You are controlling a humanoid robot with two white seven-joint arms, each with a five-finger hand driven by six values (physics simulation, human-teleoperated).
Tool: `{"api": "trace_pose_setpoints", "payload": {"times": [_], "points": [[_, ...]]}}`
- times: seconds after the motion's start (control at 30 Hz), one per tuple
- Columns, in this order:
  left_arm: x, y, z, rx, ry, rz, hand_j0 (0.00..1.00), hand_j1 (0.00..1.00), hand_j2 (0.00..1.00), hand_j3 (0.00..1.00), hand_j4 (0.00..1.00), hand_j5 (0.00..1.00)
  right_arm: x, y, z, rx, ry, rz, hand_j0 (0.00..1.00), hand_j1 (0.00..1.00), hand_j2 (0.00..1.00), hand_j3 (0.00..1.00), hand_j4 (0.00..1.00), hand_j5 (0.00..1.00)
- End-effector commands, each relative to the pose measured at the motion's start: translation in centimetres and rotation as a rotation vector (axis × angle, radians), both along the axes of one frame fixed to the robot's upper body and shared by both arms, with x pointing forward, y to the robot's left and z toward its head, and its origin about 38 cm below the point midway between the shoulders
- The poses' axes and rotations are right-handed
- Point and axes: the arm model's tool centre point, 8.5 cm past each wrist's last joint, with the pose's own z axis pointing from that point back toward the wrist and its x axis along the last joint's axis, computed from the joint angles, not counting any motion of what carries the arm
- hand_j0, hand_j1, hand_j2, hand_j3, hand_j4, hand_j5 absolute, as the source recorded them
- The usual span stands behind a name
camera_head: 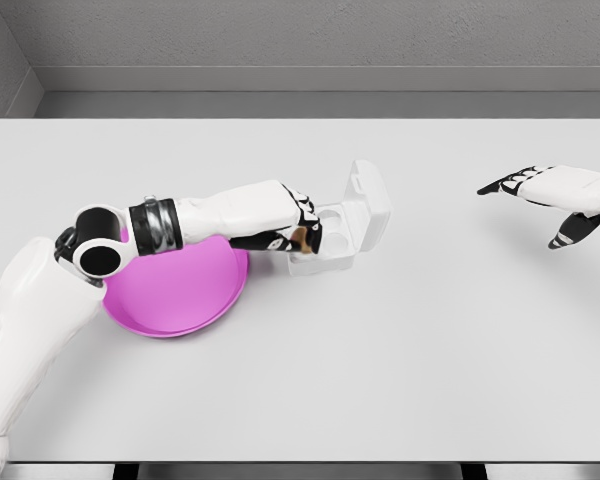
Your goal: Pack egg into the box and close the box lid
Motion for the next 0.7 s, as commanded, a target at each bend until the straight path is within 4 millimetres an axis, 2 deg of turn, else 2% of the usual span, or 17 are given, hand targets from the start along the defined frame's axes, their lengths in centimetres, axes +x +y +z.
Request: {"api": "trace_pose_setpoints", "payload": {"times": [0.0,0.07,0.4,0.5,0.53,0.6,0.67], "points": [[0.0,0.0,0.0,-0.003,0.002,0.002,0.52,0.52,0.52,0.52,0.52,0.52,0.0,0.0,0.0,0.003,0.000,-0.001,1.00,1.00,1.00,1.00,1.00,1.00],[0.0,0.0,0.0,-0.003,0.002,0.002,0.58,0.58,0.58,0.58,0.58,0.58,0.0,0.0,0.0,0.003,0.000,-0.001,1.00,1.00,1.00,1.00,1.00,1.00],[-0.1,0.4,0.3,-0.013,0.003,0.003,0.59,0.59,0.59,0.59,0.59,0.59,0.0,0.2,-0.1,0.005,0.003,0.002,1.00,1.00,1.00,1.00,1.00,1.00],[-0.8,2.7,1.9,-0.020,-0.013,-0.005,0.61,0.61,0.61,0.61,0.61,0.61,0.0,0.2,-0.1,0.006,0.001,0.003,1.00,1.00,1.00,1.00,1.00,1.00],[-1.1,3.6,2.7,-0.027,-0.016,-0.009,0.66,0.66,0.66,0.66,0.66,0.66,0.0,0.2,-0.1,0.006,0.001,0.003,1.00,1.00,1.00,1.00,1.00,1.00],[-1.8,5.6,4.3,-0.071,0.002,-0.021,0.98,0.98,0.98,0.98,0.98,0.98,0.0,0.3,0.0,0.008,-0.001,0.006,1.00,1.00,1.00,1.00,1.00,1.00],[-2.4,7.8,5.6,-0.089,0.023,-0.022,1.00,1.00,1.00,1.00,1.00,1.00,0.1,0.8,-0.3,0.017,0.000,0.012,1.00,1.00,1.00,1.00,1.00,1.00]]}}
